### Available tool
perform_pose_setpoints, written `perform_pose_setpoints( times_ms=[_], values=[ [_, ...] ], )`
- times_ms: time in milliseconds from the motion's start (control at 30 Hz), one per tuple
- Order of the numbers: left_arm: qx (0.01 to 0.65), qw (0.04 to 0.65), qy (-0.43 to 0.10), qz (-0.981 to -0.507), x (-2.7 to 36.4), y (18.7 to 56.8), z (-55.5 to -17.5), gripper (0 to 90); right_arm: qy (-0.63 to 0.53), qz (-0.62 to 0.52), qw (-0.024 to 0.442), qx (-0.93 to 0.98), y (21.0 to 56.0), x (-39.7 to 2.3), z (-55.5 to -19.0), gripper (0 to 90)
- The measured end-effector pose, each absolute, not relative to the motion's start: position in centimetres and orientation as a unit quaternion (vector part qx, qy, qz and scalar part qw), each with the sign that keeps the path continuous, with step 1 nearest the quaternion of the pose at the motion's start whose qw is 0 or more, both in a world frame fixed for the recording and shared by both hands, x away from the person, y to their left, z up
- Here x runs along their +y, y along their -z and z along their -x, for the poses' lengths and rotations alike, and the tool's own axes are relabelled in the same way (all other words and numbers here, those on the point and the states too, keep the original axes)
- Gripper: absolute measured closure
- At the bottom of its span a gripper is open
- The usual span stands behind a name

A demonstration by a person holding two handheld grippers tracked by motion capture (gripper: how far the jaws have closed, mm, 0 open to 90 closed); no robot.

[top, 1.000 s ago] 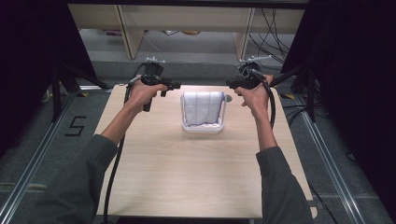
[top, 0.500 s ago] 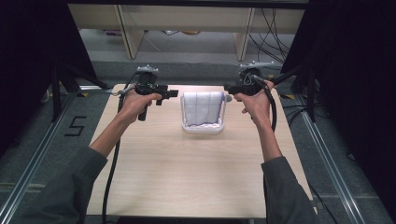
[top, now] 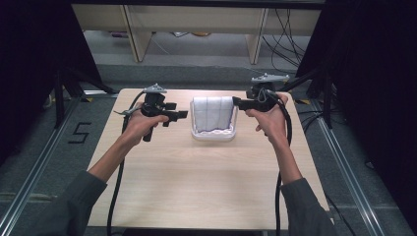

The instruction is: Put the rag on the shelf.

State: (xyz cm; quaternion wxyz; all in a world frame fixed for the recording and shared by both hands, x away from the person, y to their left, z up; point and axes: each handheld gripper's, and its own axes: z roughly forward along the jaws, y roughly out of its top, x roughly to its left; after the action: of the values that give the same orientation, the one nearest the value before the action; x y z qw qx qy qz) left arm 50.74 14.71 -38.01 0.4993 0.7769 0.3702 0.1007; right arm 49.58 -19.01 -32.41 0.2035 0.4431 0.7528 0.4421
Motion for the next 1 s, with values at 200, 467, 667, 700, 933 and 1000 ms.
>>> perform_pose_setpoints(
  times_ms=[200,467,667,700,933,1000],
  values=[
    [0.359,0.505,-0.086,-0.780,14.6,38.7,-49.4,31.4,-0.451,-0.441,0.197,0.751,33.0,-19.2,-48.6,38.7],
    [0.356,0.514,-0.077,-0.777,14.6,39.4,-47.8,30.0,-0.461,-0.434,0.193,0.750,33.7,-19.1,-47.4,37.1],
    [0.349,0.519,-0.078,-0.777,14.7,39.9,-46.4,30.0,-0.466,-0.433,0.185,0.749,34.4,-19.0,-46.3,37.0],
    [0.348,0.518,-0.080,-0.778,14.8,40.0,-46.1,30.0,-0.466,-0.424,0.191,0.753,34.6,-19.1,-46.3,37.0],
    [0.344,0.532,-0.084,-0.769,15.4,40.7,-44.5,30.0,-0.460,-0.426,0.194,0.755,36.1,-19.1,-45.2,36.8],
    [0.341,0.526,-0.079,-0.775,15.4,41.0,-44.3,29.9,-0.458,-0.424,0.193,0.757,36.3,-19.1,-45.0,36.8]
  ],
)
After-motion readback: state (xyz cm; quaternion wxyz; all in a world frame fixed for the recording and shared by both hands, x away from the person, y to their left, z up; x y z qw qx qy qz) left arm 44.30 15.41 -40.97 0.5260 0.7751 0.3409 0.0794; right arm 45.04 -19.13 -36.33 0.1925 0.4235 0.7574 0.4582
